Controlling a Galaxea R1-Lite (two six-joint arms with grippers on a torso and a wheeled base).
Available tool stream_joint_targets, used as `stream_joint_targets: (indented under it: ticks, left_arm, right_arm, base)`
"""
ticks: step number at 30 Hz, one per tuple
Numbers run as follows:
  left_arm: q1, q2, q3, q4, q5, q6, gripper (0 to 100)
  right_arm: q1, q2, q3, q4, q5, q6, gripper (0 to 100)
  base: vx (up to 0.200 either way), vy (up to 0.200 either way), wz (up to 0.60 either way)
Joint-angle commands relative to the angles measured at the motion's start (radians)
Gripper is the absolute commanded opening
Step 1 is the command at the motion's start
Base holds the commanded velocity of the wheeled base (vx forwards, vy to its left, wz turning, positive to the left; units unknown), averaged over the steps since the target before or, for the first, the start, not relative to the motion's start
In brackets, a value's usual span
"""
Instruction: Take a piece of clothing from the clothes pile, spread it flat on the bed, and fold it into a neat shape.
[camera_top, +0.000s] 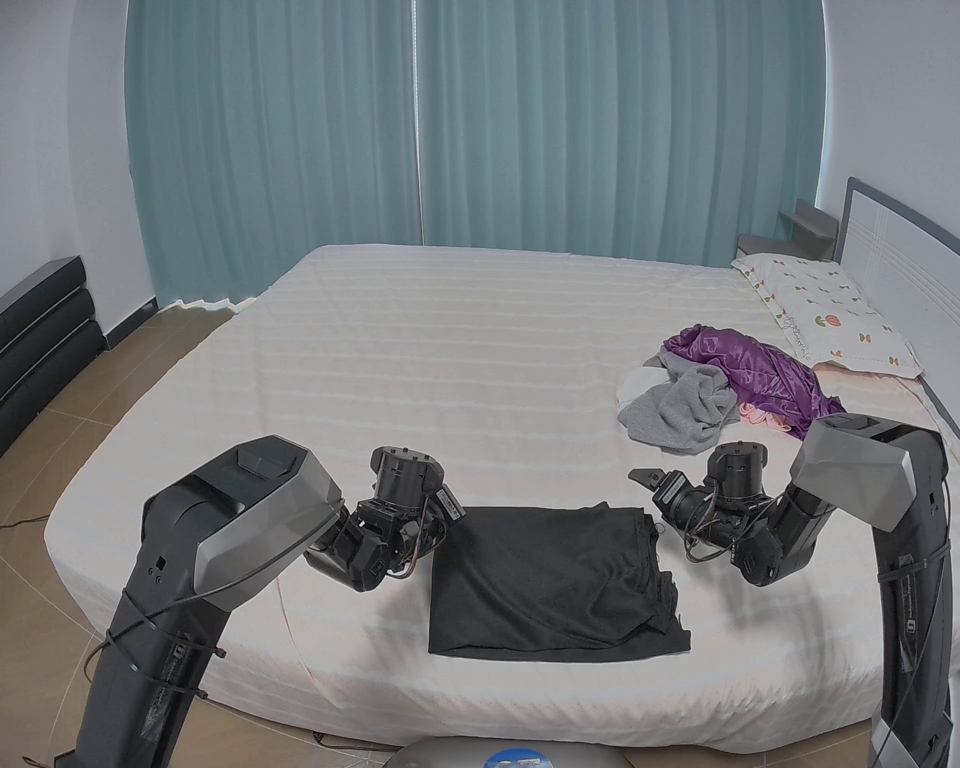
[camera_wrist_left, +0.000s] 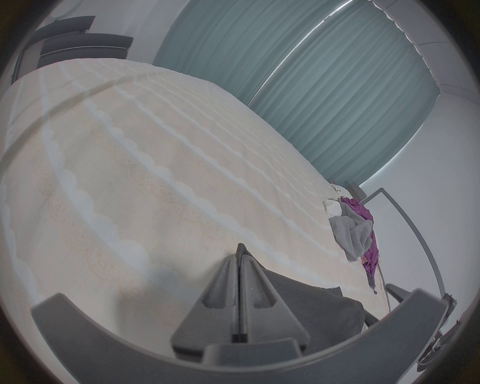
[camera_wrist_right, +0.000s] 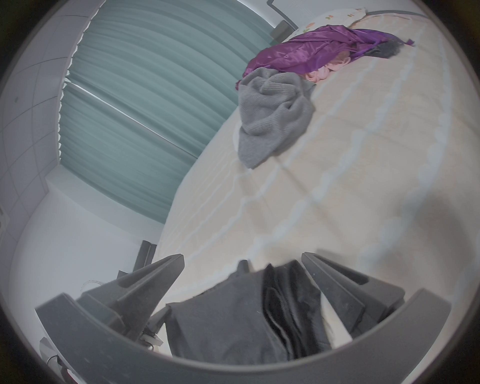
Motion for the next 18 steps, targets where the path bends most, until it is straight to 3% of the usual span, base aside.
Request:
stream_joint_targets:
  ticks: [1,18]
  left_arm:
    - [-0.001,-0.006,0.002,-0.001,0.001,-0.001,0]
    - [-0.001,-0.006,0.005,-0.001,0.003,-0.001,0]
  right_arm:
    - [0.01,0.053,-0.026,-0.07,0.0,-0.003,100]
    - [0.036,0.108,-0.04,-0.153,0.016,-0.056,100]
  base:
    - [0.0,0.0,0.0]
    - [0.0,0.0,0.0]
